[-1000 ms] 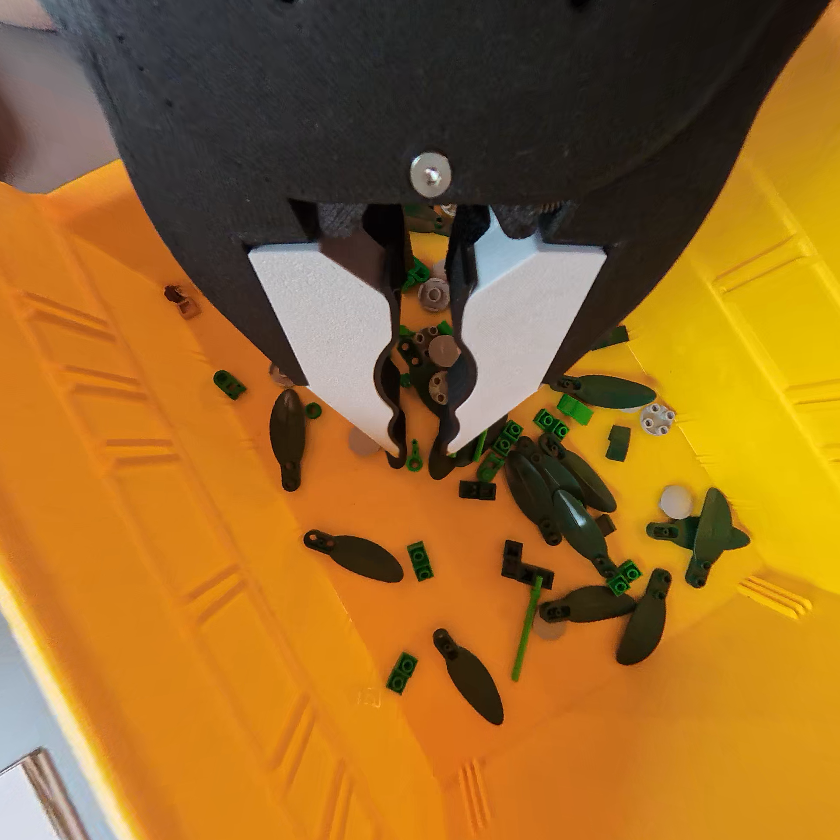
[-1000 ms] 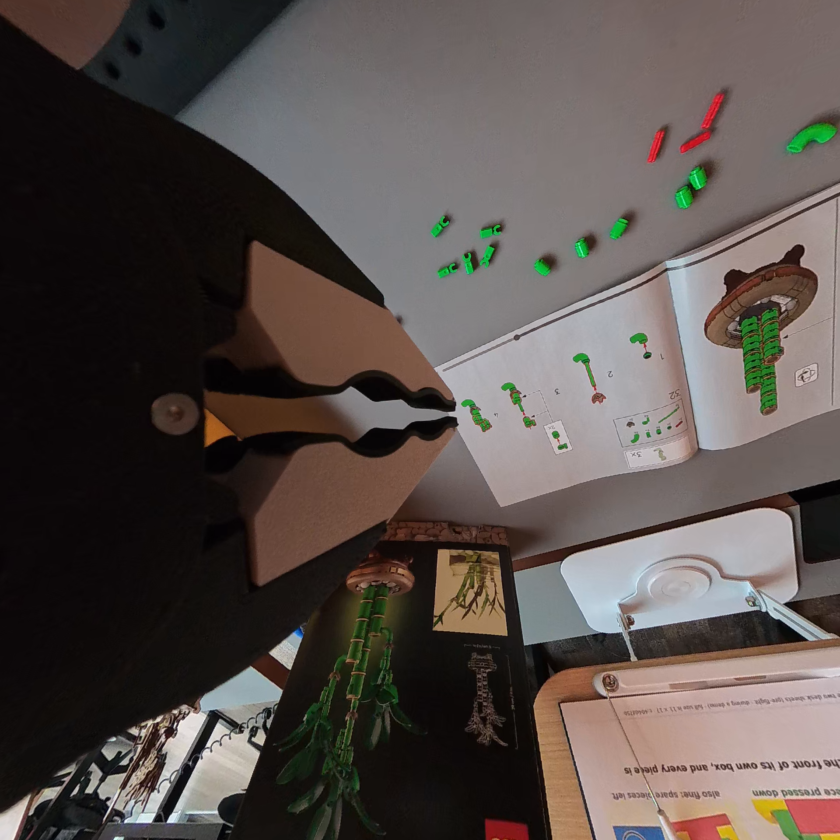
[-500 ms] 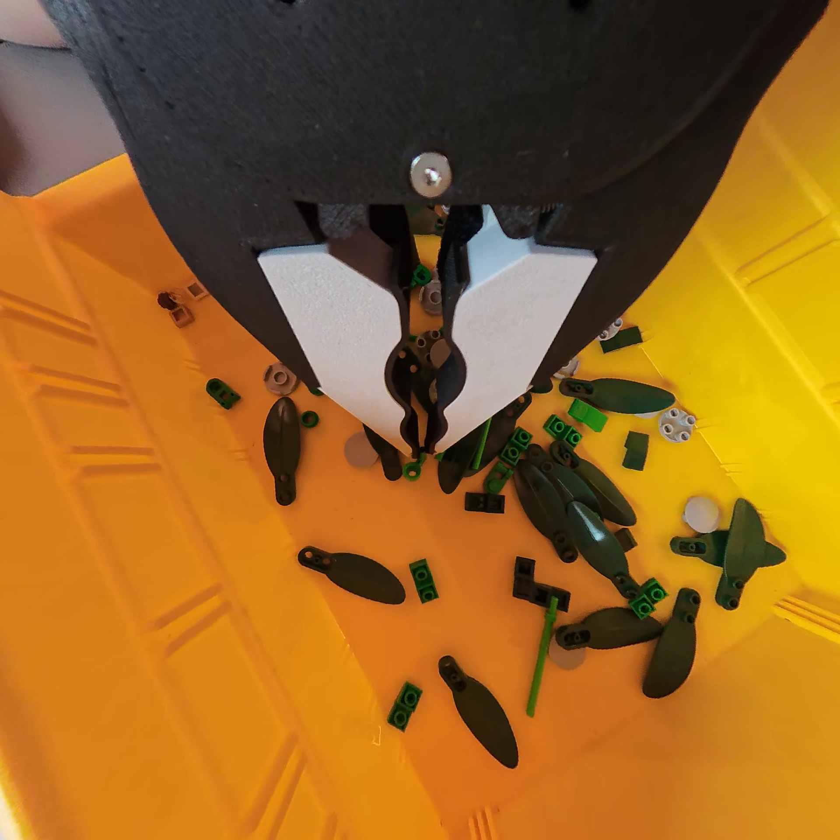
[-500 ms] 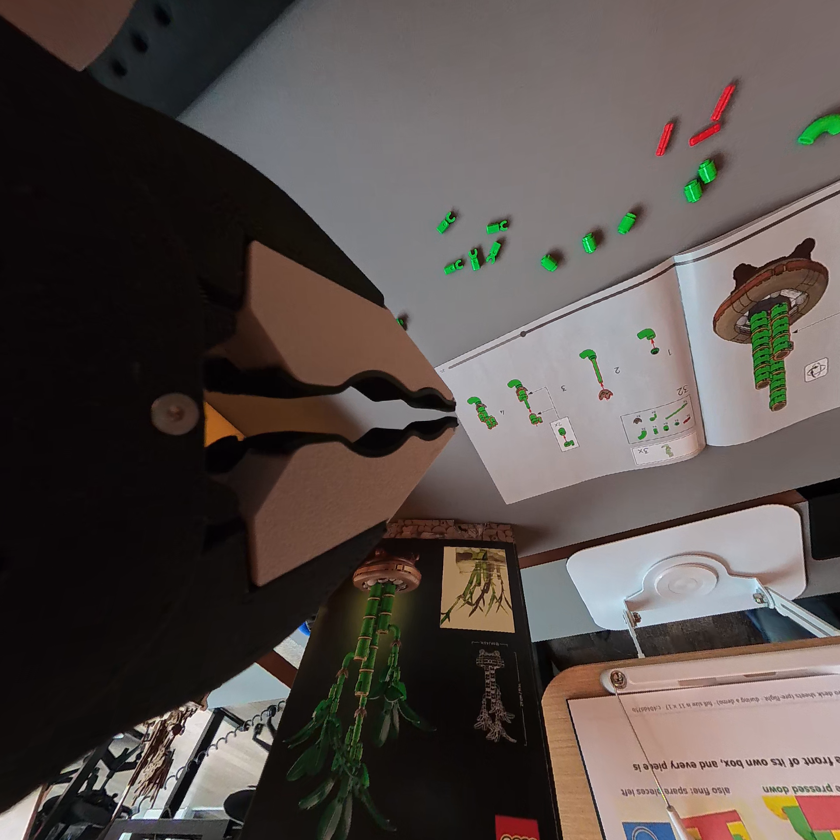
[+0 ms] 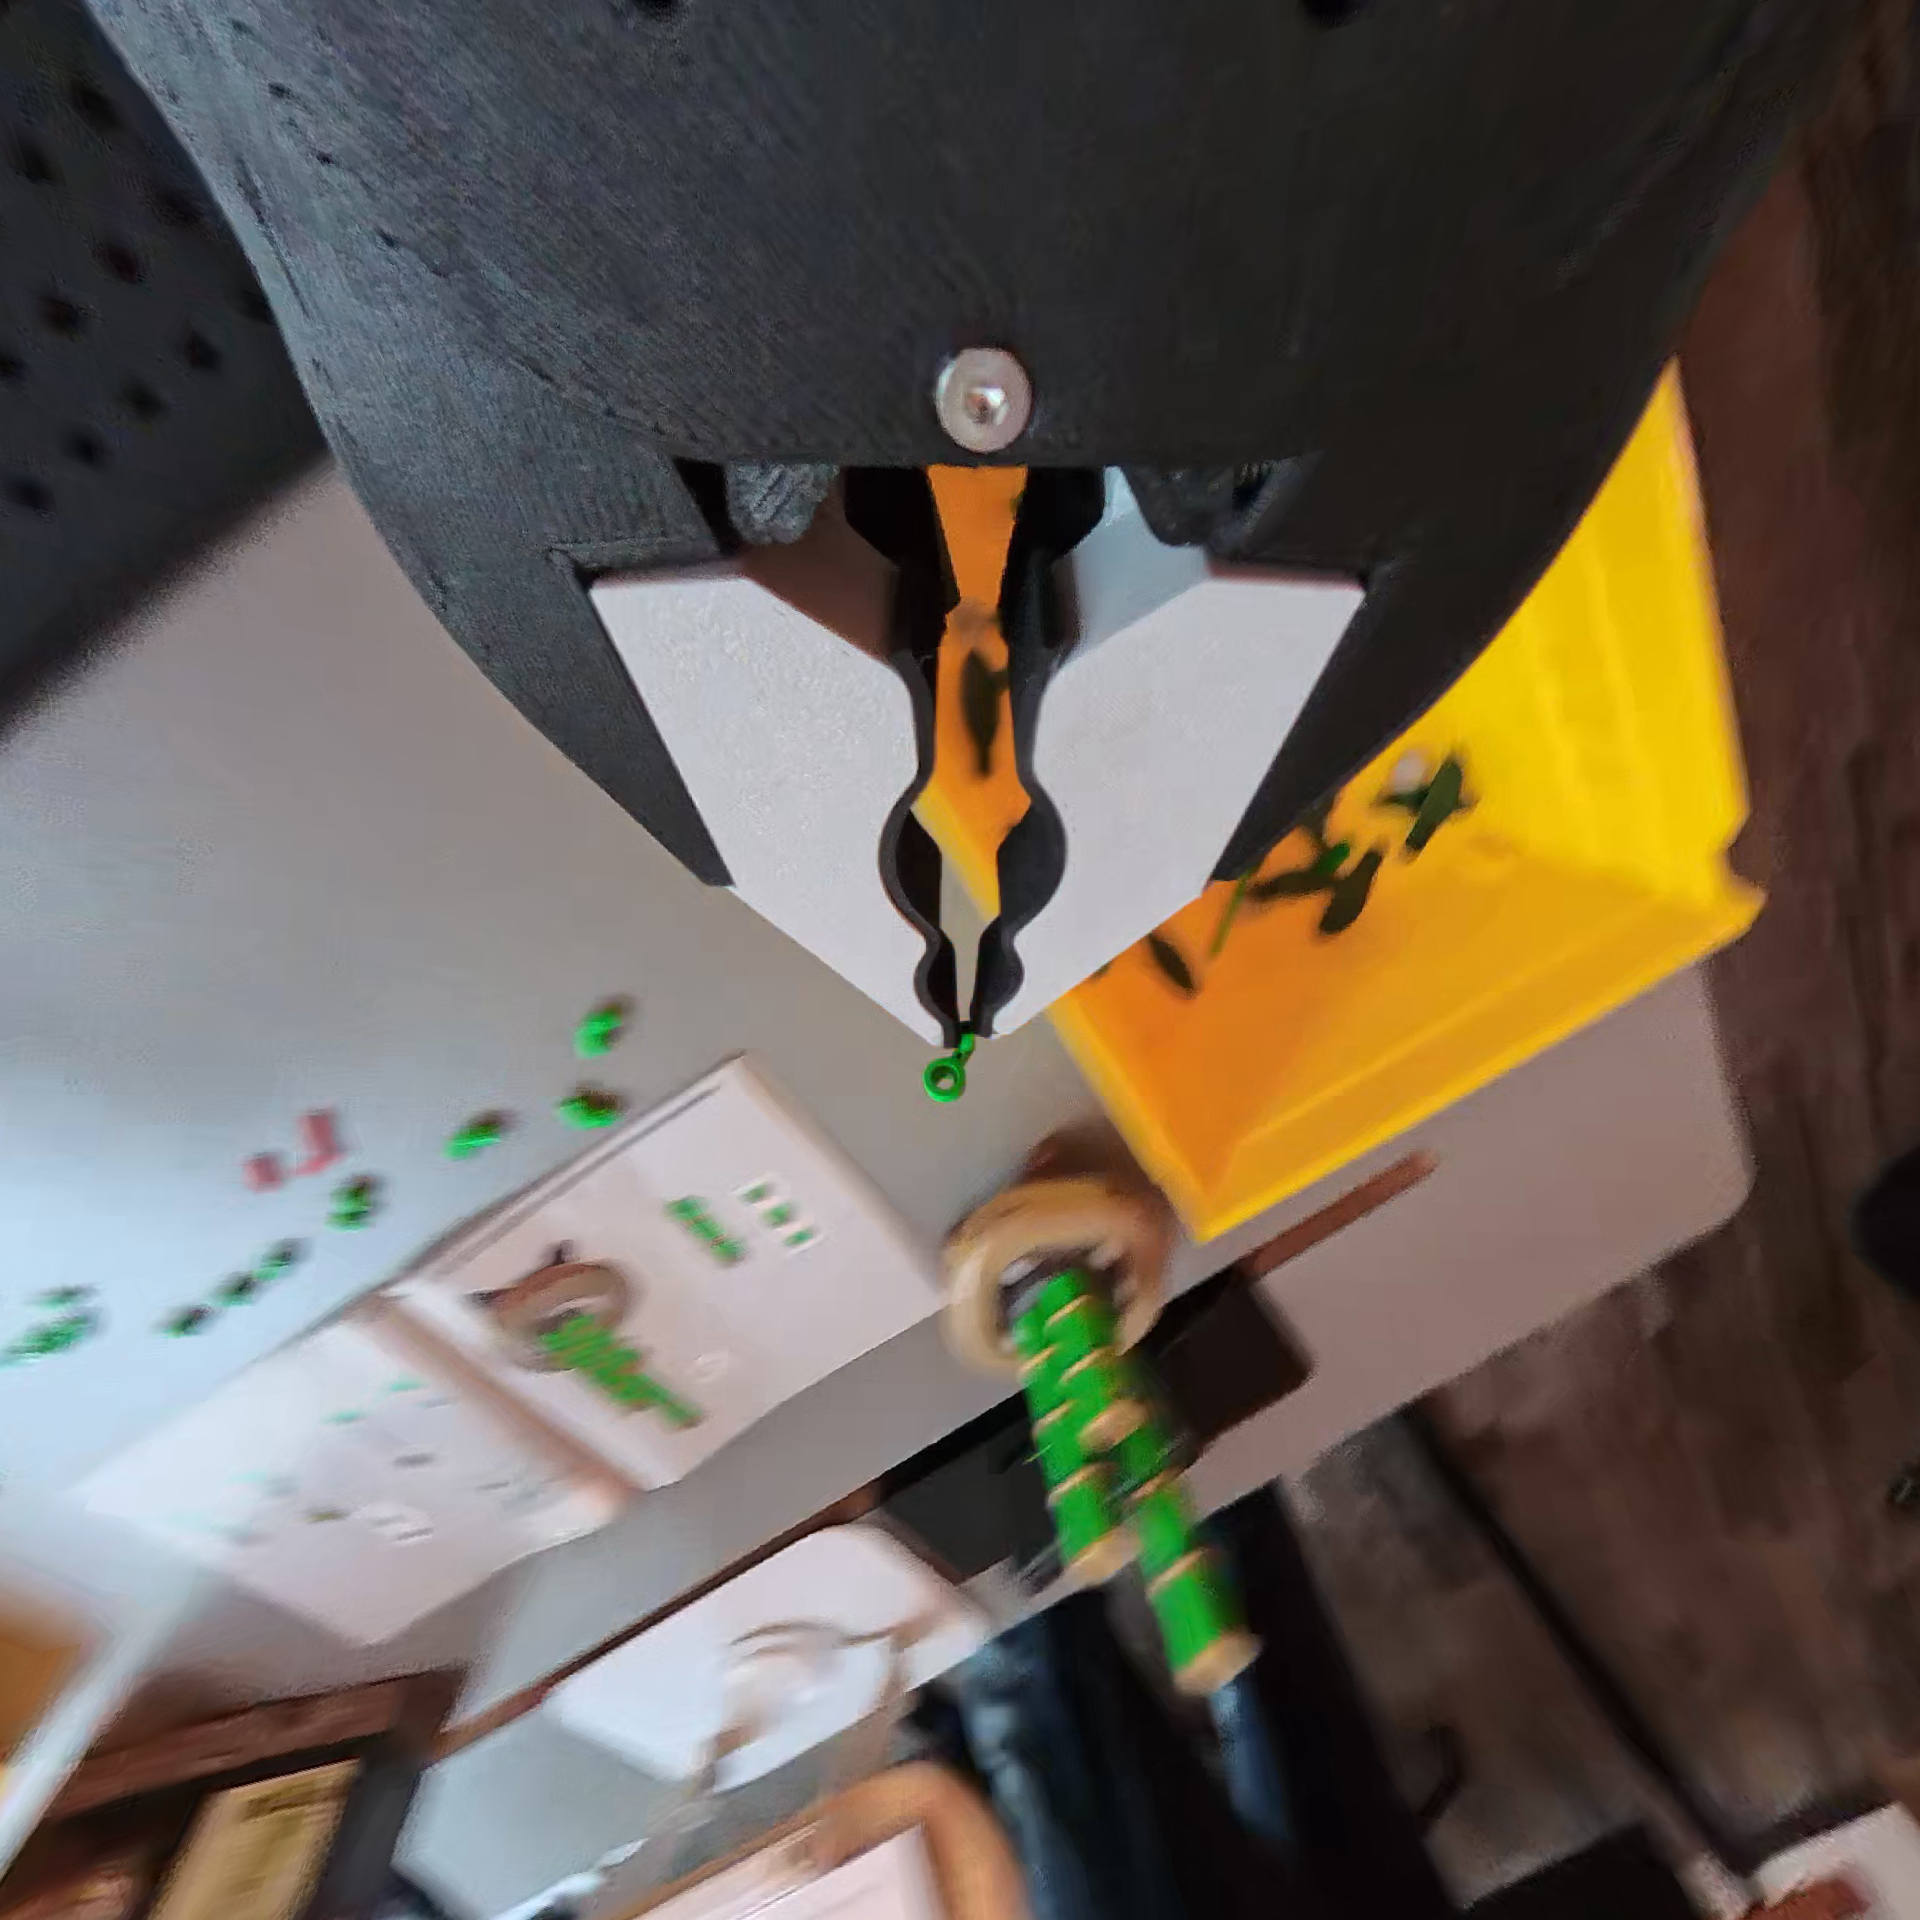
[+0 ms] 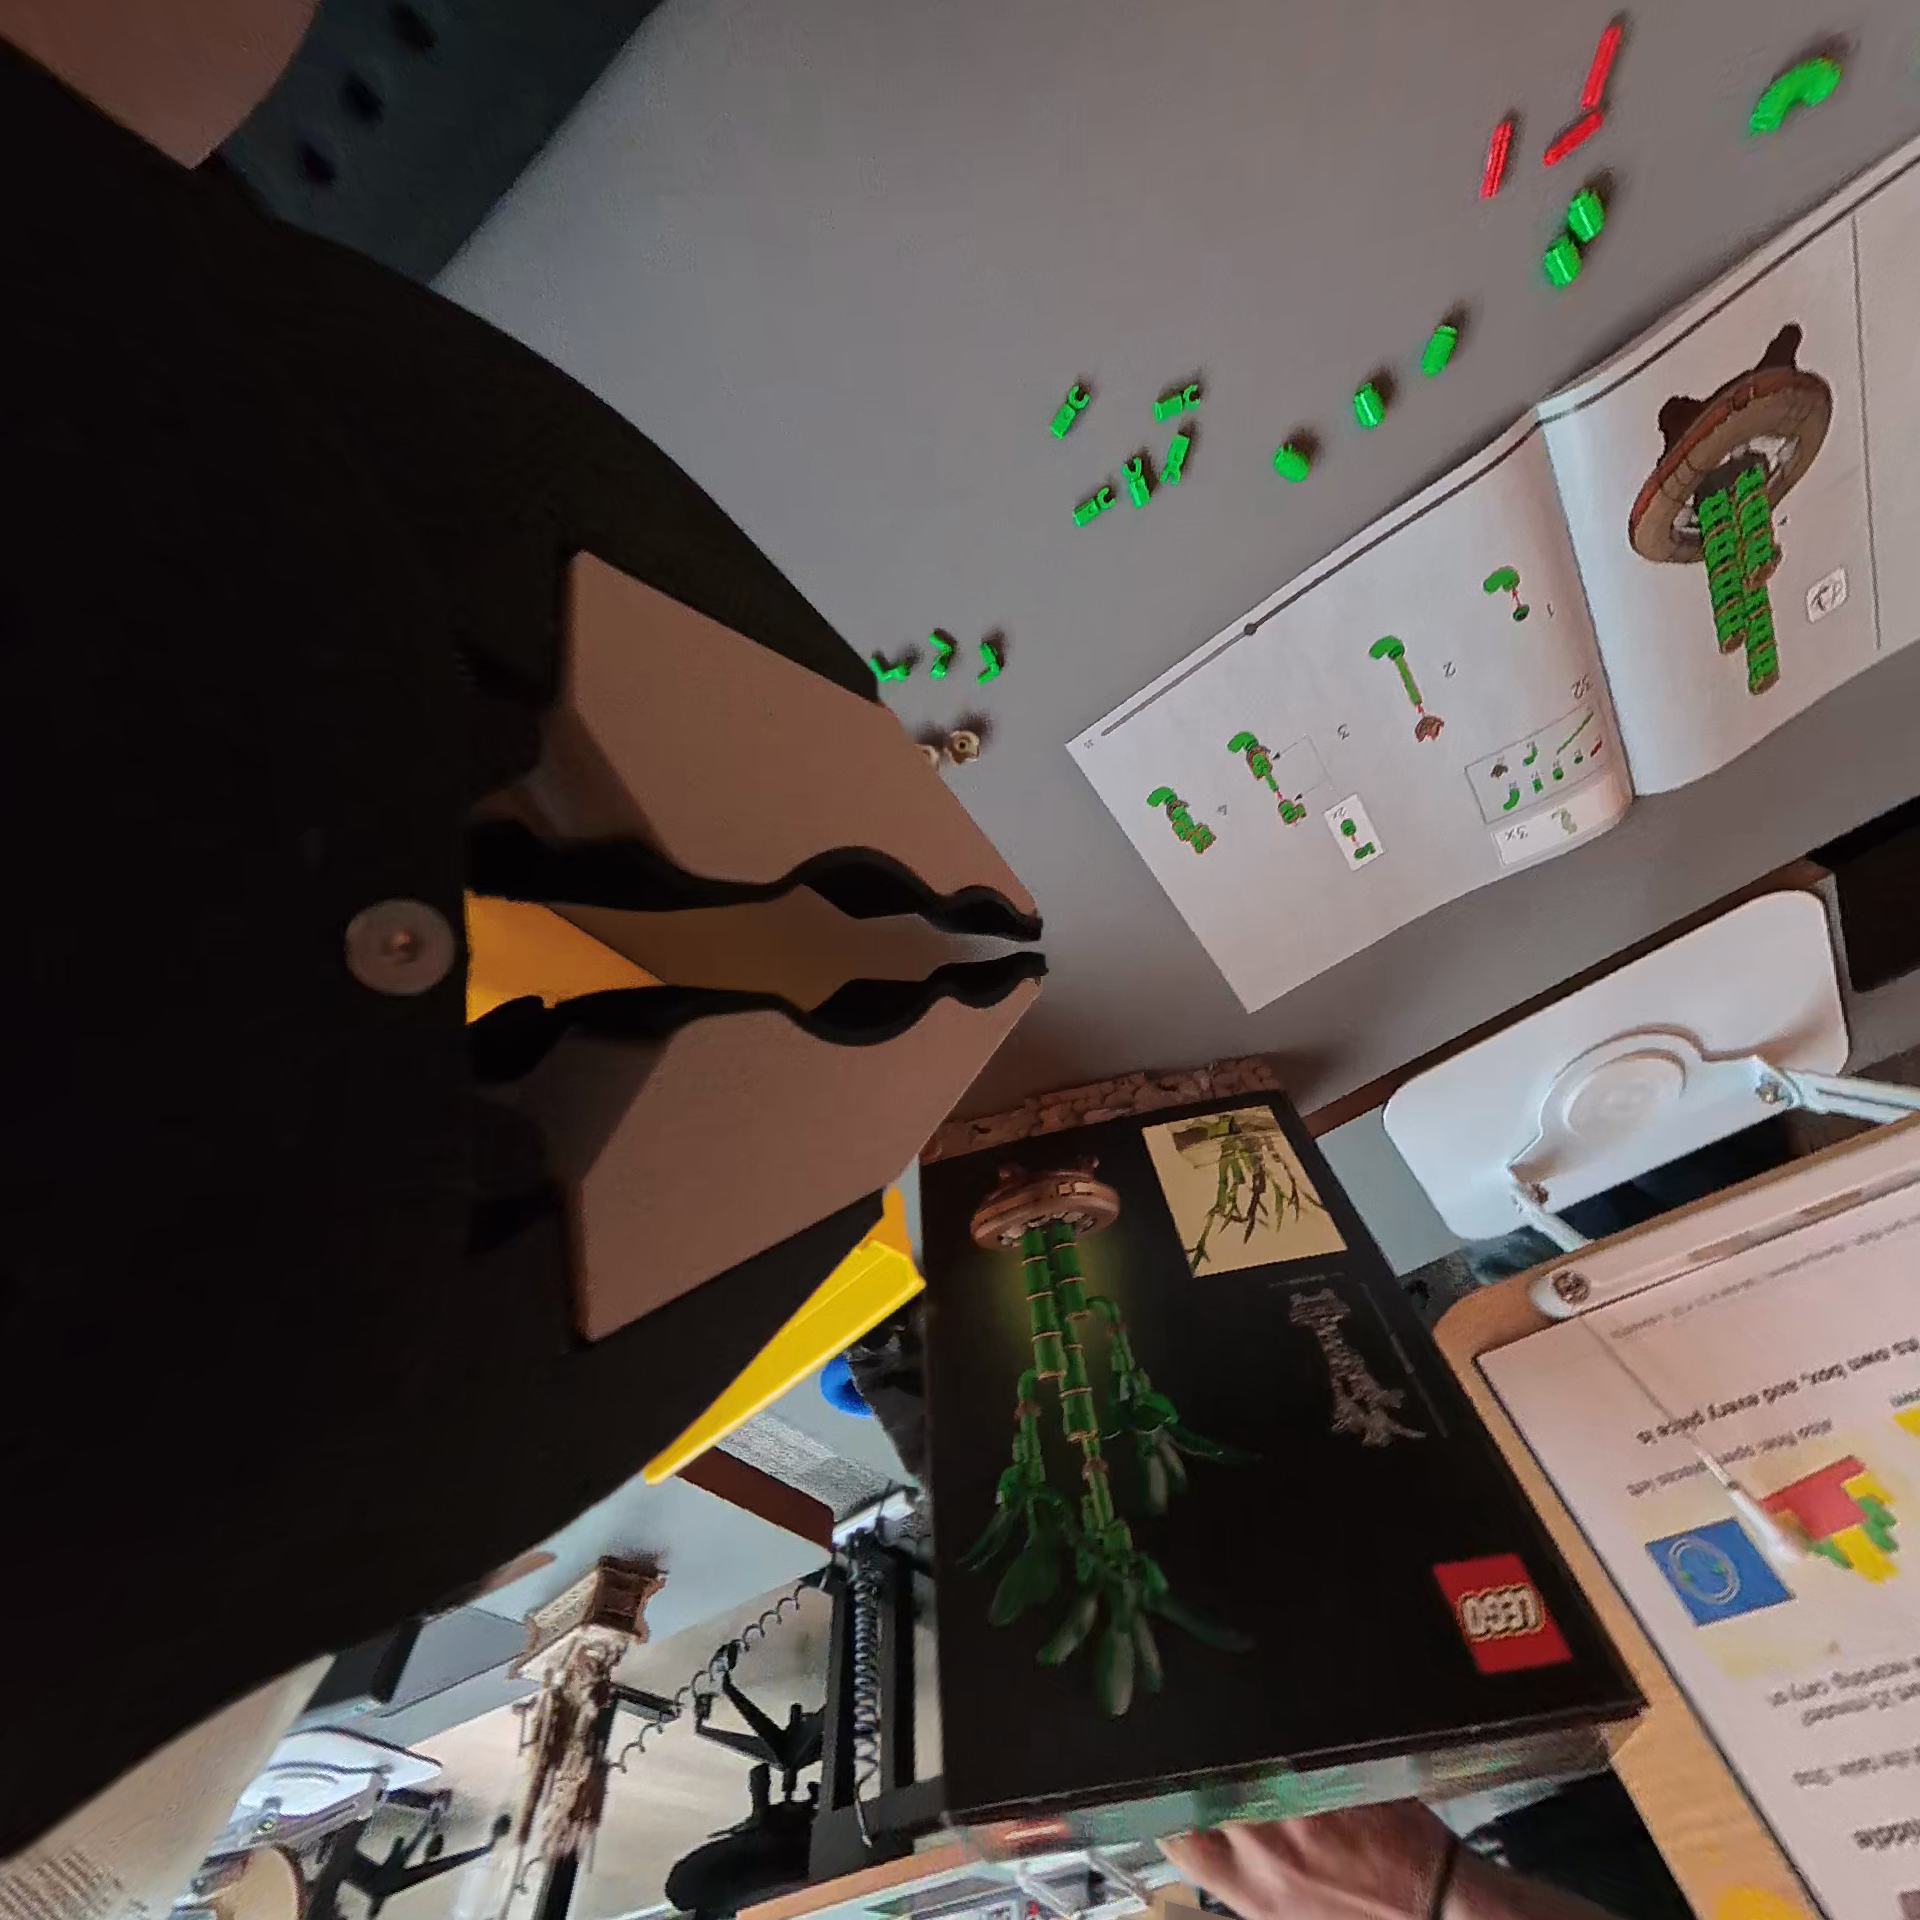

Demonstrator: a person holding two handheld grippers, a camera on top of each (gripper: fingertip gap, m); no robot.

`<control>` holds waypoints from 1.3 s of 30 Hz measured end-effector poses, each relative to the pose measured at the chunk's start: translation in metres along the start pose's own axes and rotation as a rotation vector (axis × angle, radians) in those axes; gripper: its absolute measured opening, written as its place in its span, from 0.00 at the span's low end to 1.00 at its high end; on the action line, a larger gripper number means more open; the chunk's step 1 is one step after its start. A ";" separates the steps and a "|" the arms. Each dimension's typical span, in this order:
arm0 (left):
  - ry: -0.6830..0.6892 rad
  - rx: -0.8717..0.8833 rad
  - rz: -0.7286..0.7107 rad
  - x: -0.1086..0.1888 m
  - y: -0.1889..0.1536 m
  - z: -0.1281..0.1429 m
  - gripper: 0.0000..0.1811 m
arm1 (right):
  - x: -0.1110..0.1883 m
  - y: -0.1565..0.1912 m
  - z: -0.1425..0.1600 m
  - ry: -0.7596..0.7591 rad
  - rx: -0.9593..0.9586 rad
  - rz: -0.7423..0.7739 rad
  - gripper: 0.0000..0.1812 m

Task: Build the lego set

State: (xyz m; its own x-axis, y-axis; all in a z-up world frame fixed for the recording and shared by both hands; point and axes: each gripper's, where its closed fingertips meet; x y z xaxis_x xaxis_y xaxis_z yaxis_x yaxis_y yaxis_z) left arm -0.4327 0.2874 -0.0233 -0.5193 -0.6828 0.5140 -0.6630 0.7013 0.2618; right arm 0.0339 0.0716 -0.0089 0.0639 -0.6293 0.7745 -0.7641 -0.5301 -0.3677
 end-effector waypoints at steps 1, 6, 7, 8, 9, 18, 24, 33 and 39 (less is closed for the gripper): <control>-0.026 -0.047 0.058 0.003 -0.029 -0.018 0.00 | 0.003 -0.004 0.005 -0.001 -0.018 0.010 0.01; -0.076 -0.299 0.447 -0.004 -0.218 -0.076 0.00 | 0.019 -0.014 0.023 -0.035 -0.071 0.043 0.01; -0.067 -0.346 0.499 -0.012 -0.254 -0.079 0.00 | 0.023 -0.014 0.025 -0.050 -0.075 0.045 0.01; -0.048 -0.390 0.534 -0.022 -0.287 -0.079 0.00 | 0.027 -0.014 0.026 -0.065 -0.076 0.047 0.01; -0.022 -0.434 0.555 -0.035 -0.316 -0.077 0.00 | 0.032 -0.014 0.028 -0.080 -0.076 0.051 0.01; 0.189 -0.711 0.519 -0.143 -0.459 -0.053 0.00 | 0.057 -0.014 0.044 -0.202 -0.092 0.043 0.01; 0.281 -0.686 0.541 -0.165 -0.474 -0.053 0.00 | 0.058 -0.019 0.052 -0.252 -0.112 0.011 0.01; 0.355 -0.750 0.528 -0.176 -0.480 -0.045 0.00 | 0.060 -0.023 0.059 -0.280 -0.129 -0.003 0.01; 0.373 -0.689 0.538 -0.174 -0.480 -0.050 0.11 | 0.058 -0.022 0.062 -0.272 -0.138 -0.012 0.01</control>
State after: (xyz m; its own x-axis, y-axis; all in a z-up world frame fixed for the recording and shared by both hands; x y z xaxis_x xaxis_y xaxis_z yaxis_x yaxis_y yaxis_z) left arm 0.0027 0.0802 -0.1972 -0.3781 -0.2066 0.9024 0.1407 0.9506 0.2766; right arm 0.0944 0.0112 0.0124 0.2283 -0.7625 0.6054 -0.8412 -0.4675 -0.2717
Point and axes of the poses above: each gripper's, where its closed fingertips meet, x back along the fingers, z out of its underside, y = z × x across the jaws, and after that the axes turned 13 degrees about -z, right-handed
